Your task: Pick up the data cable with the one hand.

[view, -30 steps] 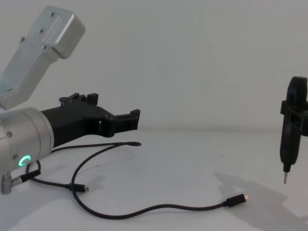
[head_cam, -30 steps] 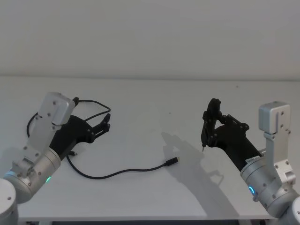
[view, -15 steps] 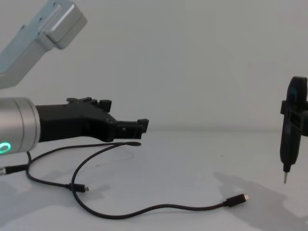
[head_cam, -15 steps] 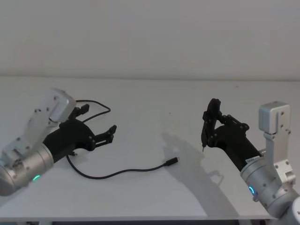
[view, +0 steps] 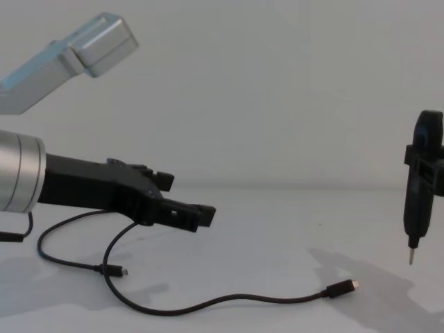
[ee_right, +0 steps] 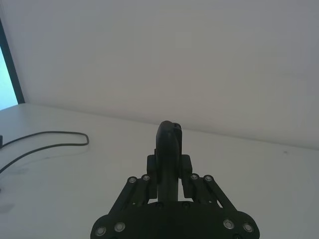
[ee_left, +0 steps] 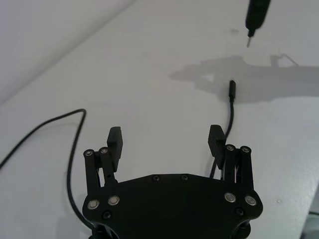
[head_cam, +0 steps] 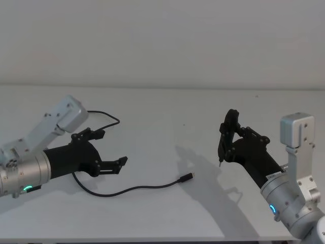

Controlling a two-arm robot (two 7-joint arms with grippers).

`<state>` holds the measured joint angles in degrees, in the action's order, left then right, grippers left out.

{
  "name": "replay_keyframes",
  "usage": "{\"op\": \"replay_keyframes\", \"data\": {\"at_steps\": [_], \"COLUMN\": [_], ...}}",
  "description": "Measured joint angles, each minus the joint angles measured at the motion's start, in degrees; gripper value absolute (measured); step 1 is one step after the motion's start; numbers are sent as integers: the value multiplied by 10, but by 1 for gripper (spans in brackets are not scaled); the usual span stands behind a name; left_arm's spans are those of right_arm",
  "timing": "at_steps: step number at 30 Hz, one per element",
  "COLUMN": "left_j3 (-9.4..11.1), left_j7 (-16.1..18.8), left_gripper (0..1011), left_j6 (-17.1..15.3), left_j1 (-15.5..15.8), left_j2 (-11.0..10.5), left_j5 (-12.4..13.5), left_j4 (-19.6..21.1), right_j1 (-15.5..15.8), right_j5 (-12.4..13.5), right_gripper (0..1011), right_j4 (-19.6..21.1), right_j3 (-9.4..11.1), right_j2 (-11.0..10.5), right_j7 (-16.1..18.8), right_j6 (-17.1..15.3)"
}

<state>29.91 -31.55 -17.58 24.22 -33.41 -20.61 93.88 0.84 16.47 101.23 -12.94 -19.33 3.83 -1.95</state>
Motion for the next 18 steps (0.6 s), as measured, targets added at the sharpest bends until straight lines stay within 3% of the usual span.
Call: {"op": "replay_keyframes", "data": {"at_steps": [18], "left_j3": [59], "left_j7": [-81], "left_gripper": [1001], "left_j6": [-11], "left_j1": [64], "left_j2": [8], "left_j5": [7], "left_j4": [-56], "right_j1": [0], "right_j5": [0], "right_gripper": [274], "right_j4": [0], "right_j3": [0], "right_j2": [0], "right_j7": [0], "right_j6": [0]}}
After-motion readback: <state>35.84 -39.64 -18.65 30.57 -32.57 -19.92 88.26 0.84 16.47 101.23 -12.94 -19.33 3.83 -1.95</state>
